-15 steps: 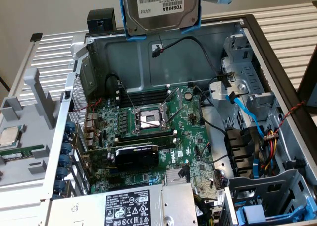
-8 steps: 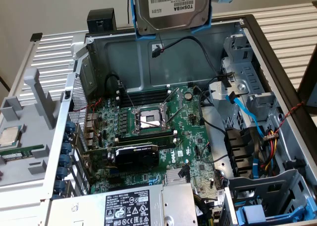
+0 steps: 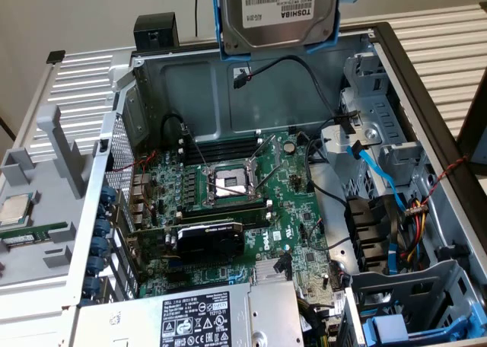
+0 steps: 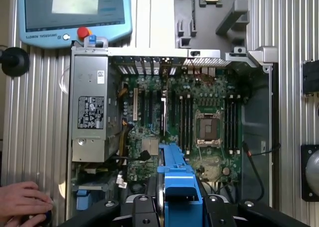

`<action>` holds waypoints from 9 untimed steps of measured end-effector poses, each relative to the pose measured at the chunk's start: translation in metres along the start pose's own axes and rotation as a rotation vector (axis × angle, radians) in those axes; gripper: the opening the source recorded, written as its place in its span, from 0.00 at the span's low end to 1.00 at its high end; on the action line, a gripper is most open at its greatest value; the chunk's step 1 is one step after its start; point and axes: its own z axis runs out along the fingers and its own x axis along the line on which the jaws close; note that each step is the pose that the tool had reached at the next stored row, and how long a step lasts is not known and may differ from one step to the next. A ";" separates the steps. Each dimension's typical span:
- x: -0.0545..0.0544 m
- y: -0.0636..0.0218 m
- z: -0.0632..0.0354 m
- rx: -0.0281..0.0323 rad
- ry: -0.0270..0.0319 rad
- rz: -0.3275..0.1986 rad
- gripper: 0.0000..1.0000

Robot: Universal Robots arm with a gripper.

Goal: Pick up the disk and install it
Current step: 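Pick up the disk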

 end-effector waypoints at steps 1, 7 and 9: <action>0.001 -0.0020 -0.0004 -0.0020 -0.0007 0.000 0.37; 0.007 -0.0138 -0.0022 -0.0157 -0.0053 0.000 0.37; 0.009 -0.0175 -0.0027 -0.0210 -0.0066 0.000 0.37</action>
